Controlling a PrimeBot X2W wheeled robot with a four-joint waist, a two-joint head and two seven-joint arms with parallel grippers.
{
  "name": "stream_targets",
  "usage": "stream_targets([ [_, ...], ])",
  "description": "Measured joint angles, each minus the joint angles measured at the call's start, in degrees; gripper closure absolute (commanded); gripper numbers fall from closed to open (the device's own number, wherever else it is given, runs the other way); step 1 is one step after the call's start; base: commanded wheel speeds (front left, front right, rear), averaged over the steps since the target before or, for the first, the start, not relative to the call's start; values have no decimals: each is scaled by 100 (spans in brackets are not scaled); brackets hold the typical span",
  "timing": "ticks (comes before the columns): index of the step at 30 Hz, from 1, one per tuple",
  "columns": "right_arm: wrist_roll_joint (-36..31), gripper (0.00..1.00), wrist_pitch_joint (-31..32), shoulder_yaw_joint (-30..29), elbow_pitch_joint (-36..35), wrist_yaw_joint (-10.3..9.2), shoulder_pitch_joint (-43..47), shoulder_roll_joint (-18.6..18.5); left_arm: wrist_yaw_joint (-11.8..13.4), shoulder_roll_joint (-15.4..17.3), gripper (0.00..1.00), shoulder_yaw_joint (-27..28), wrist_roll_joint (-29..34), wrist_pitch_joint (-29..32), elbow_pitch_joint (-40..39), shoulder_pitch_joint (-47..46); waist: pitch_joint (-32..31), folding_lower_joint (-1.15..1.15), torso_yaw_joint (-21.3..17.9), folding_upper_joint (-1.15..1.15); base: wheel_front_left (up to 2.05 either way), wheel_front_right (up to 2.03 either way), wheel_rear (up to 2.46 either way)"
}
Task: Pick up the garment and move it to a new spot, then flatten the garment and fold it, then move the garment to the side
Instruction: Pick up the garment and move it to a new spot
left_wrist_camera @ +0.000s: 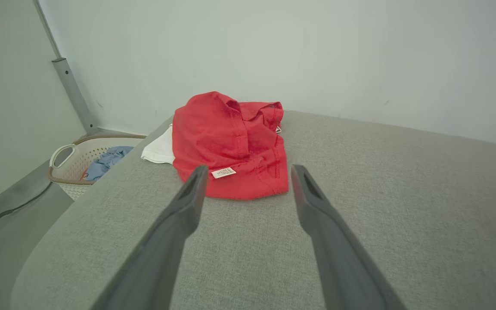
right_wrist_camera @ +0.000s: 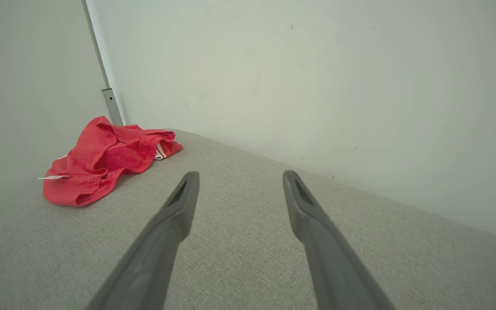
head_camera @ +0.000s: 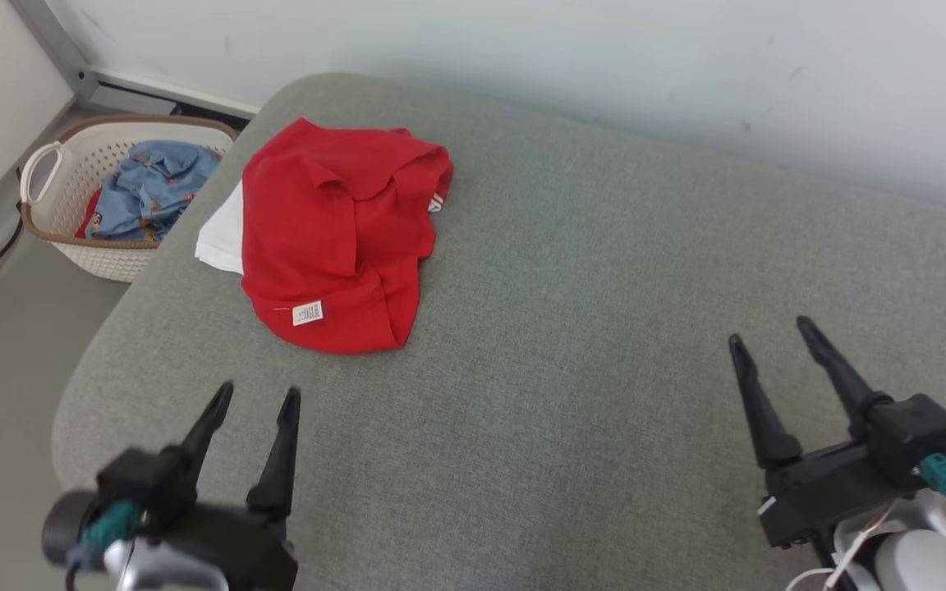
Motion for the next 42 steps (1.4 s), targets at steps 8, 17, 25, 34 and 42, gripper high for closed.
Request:
stream_targets([
  [8,-323,0,417,-213,-886,-42,54,-638,-358,-158,0,-244,-253,977,779,-1439,465,1,-16,0,0,0,0],
  [17,-476,0,827,-457,-1831,-144,274,-914,-406,-278,0,-399,-201,2202,1886,-2830,1116,1,-41,1,0,0,0],
  [25,-556,0,1085,-836,-2431,-250,580,-1037,-347,-348,0,-489,22,2932,2636,-3159,1635,1,-31,1,0,0,0],
  [34,-616,0,1347,-884,-2788,-293,577,-1043,-354,-294,0,-327,-137,3044,2984,-3521,2083,1,-55,1,0,0,0],
  [42,-619,0,1463,-999,-2889,-301,516,-1069,-404,-304,47,-309,-144,2881,3215,-3889,2259,0,-143,1,0,0,0],
])
